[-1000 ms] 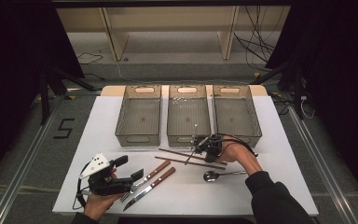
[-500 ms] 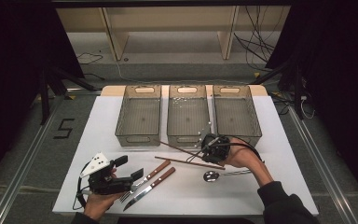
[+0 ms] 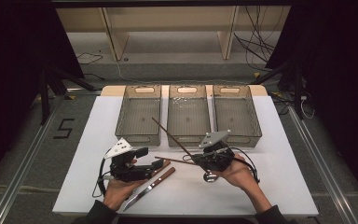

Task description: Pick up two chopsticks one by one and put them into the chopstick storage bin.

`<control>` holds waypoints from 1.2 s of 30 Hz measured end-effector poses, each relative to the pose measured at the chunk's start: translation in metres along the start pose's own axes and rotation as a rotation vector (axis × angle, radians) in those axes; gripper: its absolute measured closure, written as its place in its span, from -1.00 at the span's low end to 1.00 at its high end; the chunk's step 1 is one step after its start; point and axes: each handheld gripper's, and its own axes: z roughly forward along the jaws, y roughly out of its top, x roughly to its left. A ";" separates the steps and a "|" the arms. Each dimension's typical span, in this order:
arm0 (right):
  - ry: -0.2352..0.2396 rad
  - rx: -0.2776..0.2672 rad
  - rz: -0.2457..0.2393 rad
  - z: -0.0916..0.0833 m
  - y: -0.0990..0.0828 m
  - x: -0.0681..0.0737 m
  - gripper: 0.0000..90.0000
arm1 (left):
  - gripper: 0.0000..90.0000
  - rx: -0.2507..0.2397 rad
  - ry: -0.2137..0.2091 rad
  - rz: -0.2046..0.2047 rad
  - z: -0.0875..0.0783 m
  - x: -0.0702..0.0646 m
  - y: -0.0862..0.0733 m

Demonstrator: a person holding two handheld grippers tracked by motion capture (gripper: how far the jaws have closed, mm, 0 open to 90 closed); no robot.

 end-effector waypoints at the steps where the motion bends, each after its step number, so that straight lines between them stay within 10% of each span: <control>1: -0.002 -0.018 0.010 0.000 0.000 0.003 0.89 | -0.59 -0.001 0.000 -0.010 0.004 0.000 0.002; 36: 0.000 -0.182 0.110 0.015 -0.004 0.022 0.89 | 0.55 0.045 -0.190 -0.193 0.051 -0.004 0.020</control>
